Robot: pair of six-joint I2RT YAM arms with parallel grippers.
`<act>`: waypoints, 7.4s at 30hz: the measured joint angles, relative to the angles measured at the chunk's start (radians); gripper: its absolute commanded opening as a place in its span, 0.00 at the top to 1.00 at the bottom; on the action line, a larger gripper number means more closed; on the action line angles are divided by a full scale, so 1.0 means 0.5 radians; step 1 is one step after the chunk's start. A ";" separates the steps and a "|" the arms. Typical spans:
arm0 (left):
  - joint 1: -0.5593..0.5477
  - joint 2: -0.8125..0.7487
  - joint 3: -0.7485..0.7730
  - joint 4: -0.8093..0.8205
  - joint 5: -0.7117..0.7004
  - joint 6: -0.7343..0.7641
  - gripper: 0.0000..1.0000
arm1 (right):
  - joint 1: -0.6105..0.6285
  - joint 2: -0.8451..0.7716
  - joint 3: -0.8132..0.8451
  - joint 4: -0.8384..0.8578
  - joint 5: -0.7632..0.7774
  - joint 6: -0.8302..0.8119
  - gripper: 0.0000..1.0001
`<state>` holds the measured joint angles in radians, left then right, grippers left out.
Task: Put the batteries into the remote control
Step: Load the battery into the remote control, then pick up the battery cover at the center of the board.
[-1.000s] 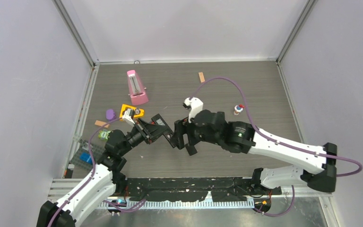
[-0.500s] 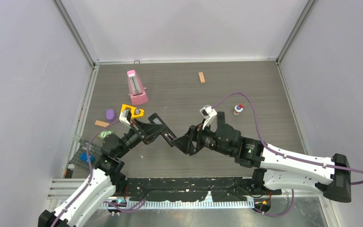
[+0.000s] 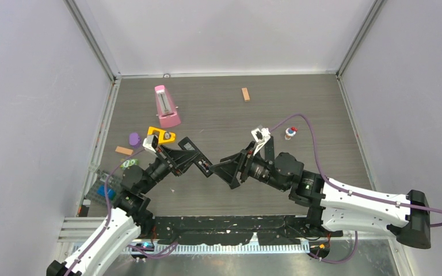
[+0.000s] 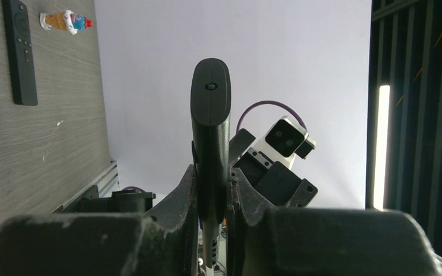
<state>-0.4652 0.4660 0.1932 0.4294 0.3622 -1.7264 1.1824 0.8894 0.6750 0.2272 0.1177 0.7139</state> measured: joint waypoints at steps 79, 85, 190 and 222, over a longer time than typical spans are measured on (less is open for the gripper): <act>0.003 -0.050 -0.025 -0.030 -0.008 -0.093 1.00 | -0.063 0.428 -0.056 0.313 -0.124 0.512 0.57; 0.005 -0.044 -0.028 -0.029 -0.007 -0.092 1.00 | -0.098 0.494 -0.056 0.421 -0.222 0.578 0.48; 0.011 -0.134 0.125 -0.172 0.212 0.538 1.00 | -0.235 0.452 -0.066 0.352 -0.709 0.483 0.40; 0.015 -0.190 0.125 -0.440 0.105 0.619 1.00 | -0.247 0.318 -0.014 -0.101 -0.497 0.249 0.18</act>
<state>-0.4576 0.3710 0.2558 0.2092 0.4149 -1.4170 1.0588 1.0485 0.6678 0.1768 -0.1310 0.8383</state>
